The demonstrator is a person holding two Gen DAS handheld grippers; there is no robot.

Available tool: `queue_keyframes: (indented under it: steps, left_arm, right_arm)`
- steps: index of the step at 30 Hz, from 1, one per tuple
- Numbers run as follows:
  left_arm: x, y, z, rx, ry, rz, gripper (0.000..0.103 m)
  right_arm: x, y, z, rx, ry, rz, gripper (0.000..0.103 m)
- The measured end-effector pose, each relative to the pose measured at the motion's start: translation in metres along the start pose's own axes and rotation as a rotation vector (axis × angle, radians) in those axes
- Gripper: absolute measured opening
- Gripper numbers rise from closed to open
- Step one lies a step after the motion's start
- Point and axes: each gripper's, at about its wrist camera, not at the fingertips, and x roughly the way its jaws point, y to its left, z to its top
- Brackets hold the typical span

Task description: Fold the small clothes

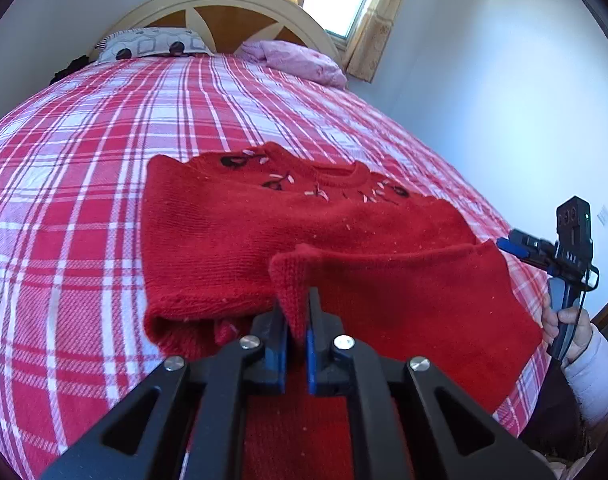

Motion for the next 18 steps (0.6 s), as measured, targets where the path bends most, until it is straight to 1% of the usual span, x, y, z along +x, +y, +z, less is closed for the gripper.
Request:
queue_keyframes:
  steps: [1,2,3,5,7,9,11,12,14,18]
  left_arm:
    - [0.002,0.000,0.001,0.001,0.003,0.001,0.008]
    - [0.004,-0.001,0.002,-0.001,0.006,-0.001,0.008]
    - [0.006,0.000,0.004,-0.005,0.009,-0.004,0.008]
    - [0.008,0.000,0.007,-0.014,0.012,-0.003,0.008]
    - [0.008,0.001,0.007,-0.025,0.007,-0.008,0.008]
    - [0.006,0.001,0.004,-0.022,-0.003,-0.015,0.007]
    - [0.005,-0.001,0.002,-0.015,-0.009,-0.019,0.006]
    - [0.001,-0.003,0.001,-0.011,-0.019,-0.041,0.005]
    - [-0.006,-0.008,0.000,0.010,-0.044,-0.048,0.005]
    - [-0.024,-0.017,-0.001,0.037,-0.093,-0.024,0.005]
  right_arm:
    - [0.003,0.000,-0.001,-0.013,0.009,-0.006,0.080]
    - [0.007,0.005,-0.004,-0.037,0.017,-0.016,0.070]
    - [0.010,0.007,-0.006,-0.061,0.026,-0.032,0.052]
    - [0.018,0.018,-0.010,-0.141,0.047,-0.117,0.032]
    - [0.014,0.024,-0.015,-0.187,0.024,-0.152,0.029]
    - [0.006,0.030,-0.018,-0.209,0.000,-0.175,0.020]
    - [-0.006,0.034,-0.021,-0.214,-0.029,-0.180,0.016]
    - [-0.012,0.035,-0.022,-0.209,-0.042,-0.176,0.010]
    - [-0.026,0.037,-0.024,-0.192,-0.068,-0.149,0.008]
    - [-0.038,0.048,-0.023,-0.213,-0.091,-0.130,0.008]
